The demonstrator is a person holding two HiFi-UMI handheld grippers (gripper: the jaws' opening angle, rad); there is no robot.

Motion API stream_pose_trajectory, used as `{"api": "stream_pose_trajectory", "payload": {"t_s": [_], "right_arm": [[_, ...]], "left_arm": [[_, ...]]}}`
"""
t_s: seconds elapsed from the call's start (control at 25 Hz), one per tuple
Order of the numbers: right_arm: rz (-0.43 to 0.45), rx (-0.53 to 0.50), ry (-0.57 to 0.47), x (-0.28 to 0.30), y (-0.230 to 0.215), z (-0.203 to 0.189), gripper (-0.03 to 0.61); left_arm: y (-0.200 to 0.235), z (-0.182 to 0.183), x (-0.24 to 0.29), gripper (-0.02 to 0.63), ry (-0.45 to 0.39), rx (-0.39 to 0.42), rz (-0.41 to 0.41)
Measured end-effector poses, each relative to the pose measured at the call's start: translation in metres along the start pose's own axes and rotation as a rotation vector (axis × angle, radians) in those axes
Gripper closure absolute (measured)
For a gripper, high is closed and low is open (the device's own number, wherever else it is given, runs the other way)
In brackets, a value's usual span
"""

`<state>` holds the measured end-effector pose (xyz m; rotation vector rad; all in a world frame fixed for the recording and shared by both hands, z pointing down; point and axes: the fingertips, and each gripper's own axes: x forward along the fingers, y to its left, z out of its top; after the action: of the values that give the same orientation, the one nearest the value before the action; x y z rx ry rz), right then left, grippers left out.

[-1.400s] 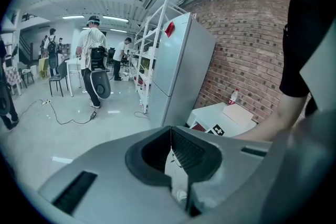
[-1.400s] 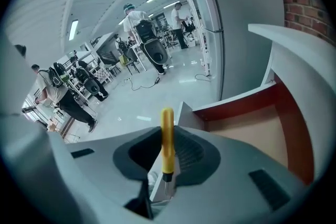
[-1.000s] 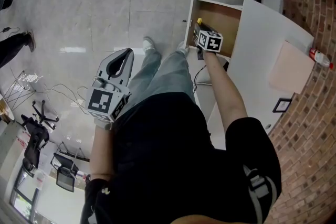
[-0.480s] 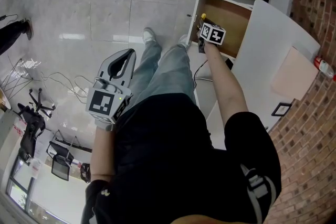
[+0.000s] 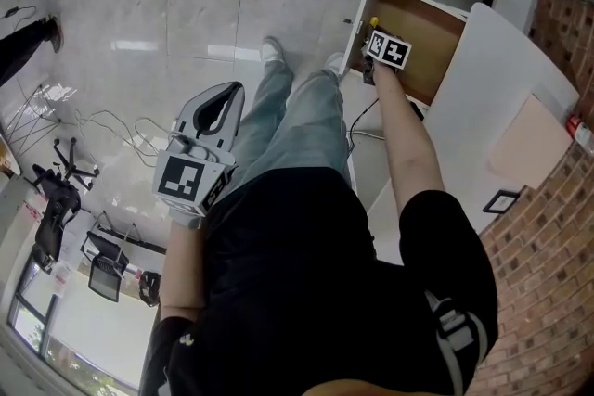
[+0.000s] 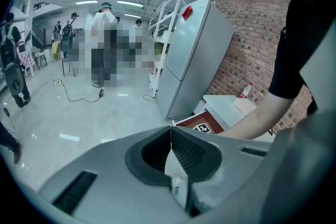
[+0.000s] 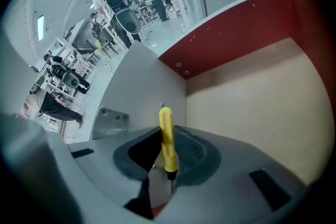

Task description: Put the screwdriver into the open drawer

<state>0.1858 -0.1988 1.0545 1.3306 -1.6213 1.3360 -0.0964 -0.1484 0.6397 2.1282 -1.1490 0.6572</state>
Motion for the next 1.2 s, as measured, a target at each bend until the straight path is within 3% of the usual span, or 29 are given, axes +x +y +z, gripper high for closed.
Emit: {"api": "stream_pose_trajectory", "payload": {"t_s": [0.52, 0.96, 1.2], "right_arm": [[-0.023, 0.044, 0.049, 0.02, -0.02, -0.013, 0.497], [-0.033, -0.006, 0.079, 0.009, -0.017, -0.012, 0.446], [-0.052, -0.042, 0.049, -0.02, -0.012, -0.007, 0.468]], "left_arm": [[-0.001, -0.015, 0.006, 0.609, 0.033, -0.009, 0.009], [-0.008, -0.008, 0.002, 0.609, 0.014, -0.003, 0.006], [-0.019, 0.003, -0.004, 0.609, -0.014, 0.011, 0.002]]}}
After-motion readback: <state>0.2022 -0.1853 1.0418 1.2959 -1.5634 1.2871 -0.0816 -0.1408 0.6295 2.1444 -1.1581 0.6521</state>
